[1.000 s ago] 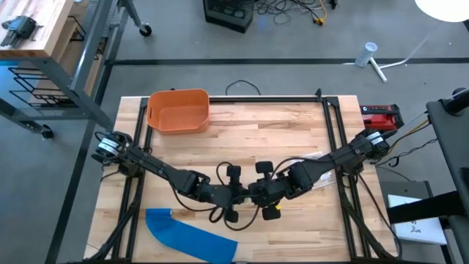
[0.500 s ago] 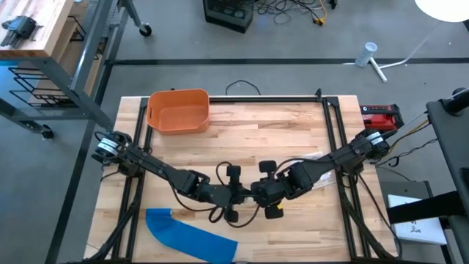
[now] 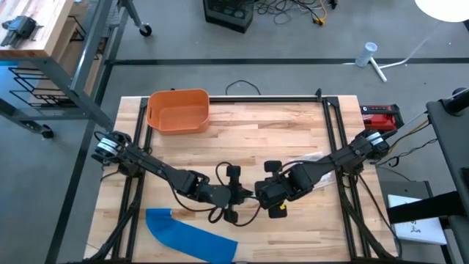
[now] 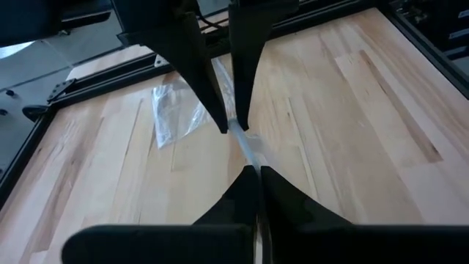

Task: Roll bandage
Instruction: Close the transparent zip bag, then put the transparent zip bag containing the rolled green bandage into the orange bin

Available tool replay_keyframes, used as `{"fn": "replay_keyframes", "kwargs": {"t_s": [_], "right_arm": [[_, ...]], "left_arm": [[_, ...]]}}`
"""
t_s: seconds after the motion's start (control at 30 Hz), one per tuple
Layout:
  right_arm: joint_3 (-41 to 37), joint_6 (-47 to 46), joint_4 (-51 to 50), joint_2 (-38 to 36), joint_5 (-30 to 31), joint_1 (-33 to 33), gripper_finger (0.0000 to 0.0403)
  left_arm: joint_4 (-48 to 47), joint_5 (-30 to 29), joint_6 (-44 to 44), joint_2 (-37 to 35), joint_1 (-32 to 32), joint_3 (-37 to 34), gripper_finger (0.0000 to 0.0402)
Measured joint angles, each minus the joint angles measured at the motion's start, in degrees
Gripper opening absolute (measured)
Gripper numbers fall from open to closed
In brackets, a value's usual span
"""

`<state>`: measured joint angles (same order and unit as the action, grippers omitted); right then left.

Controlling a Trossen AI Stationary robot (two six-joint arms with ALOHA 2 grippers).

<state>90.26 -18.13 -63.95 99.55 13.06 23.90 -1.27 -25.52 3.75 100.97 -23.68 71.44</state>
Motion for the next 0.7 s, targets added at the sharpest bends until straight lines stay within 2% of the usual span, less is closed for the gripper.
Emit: {"fn": "replay_keyframes", "kwargs": {"t_s": [0.2,0.4,0.7], "right_arm": [[0.1,-1.2,-0.5,0.0,-0.1,0.1,0.0037],[2.9,-3.1,-0.8,-1.2,-4.1,0.2,0.0067],[5.2,-7.6,-0.2,-4.4,-4.2,2.6,0.0105]], "left_arm": [[-0.2,0.0,0.0,-0.3,-0.1,0.0,0.0],[-4.7,-0.7,0.0,-1.7,-0.1,0.0,0.0],[-19.8,-6.4,-1.7,-14.2,0.0,0.1,0.0]]}}
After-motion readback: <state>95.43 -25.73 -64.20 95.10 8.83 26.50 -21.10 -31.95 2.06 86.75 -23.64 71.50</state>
